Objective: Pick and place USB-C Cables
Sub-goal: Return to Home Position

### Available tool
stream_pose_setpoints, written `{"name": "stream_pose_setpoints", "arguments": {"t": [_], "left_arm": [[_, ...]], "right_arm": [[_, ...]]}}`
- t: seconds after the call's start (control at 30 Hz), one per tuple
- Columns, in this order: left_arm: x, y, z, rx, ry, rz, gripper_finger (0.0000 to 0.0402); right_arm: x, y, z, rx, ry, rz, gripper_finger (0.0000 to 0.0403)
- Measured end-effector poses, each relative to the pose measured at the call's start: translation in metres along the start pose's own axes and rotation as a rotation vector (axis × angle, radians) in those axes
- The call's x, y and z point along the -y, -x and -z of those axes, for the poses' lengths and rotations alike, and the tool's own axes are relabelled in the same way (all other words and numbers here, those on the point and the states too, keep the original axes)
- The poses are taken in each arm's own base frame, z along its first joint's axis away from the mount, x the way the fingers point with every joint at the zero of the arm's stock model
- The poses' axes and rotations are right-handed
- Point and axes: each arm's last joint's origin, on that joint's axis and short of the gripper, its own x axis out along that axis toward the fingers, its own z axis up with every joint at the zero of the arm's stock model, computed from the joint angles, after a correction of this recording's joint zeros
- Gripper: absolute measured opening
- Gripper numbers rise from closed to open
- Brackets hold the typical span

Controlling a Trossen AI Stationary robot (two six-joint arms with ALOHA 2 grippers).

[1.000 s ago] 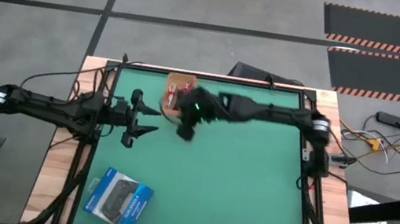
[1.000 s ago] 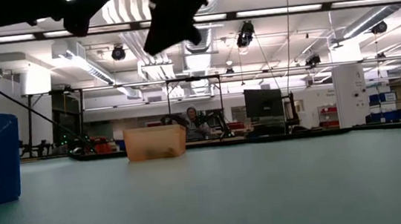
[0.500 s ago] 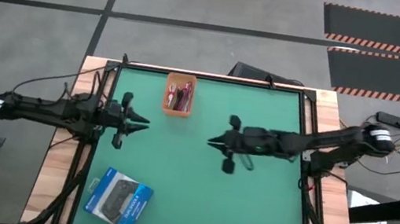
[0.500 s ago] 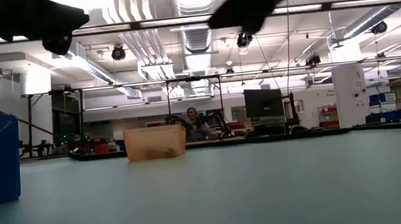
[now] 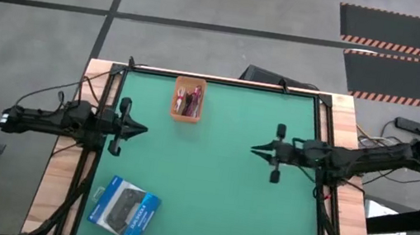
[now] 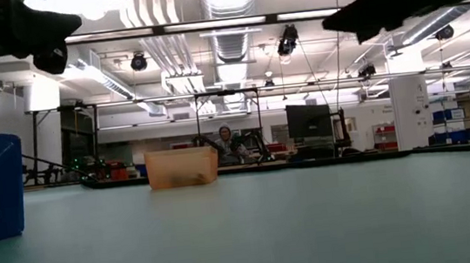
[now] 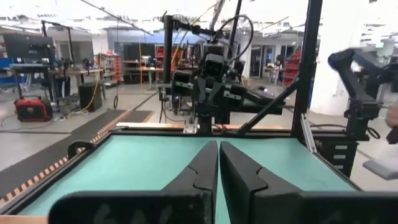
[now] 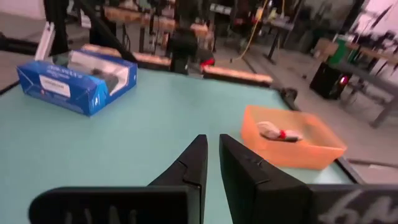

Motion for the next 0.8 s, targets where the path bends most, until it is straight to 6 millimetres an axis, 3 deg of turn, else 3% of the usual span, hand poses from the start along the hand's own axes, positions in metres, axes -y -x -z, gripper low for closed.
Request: {"name": "stream_pose_setpoints", "arguments": {"t": [0.2,0.47,0.8], "left_arm": [[0.0,0.006,0.007,0.034,-0.004,0.0,0.0001],[0.0,0.008,0.023,0.045,-0.002,0.001,0.0001],[-0.001,0.004,0.045,0.004,0.0,0.013,0.0]], "right_arm": [[0.014,0.028,0.013,0.075,-0.001,0.094,0.0031],[0.032,0.048,0.032,0.125,-0.019,0.155,0.0031],[0.031,0.074,0.036,0.3,0.05,0.199,0.0027]]}}
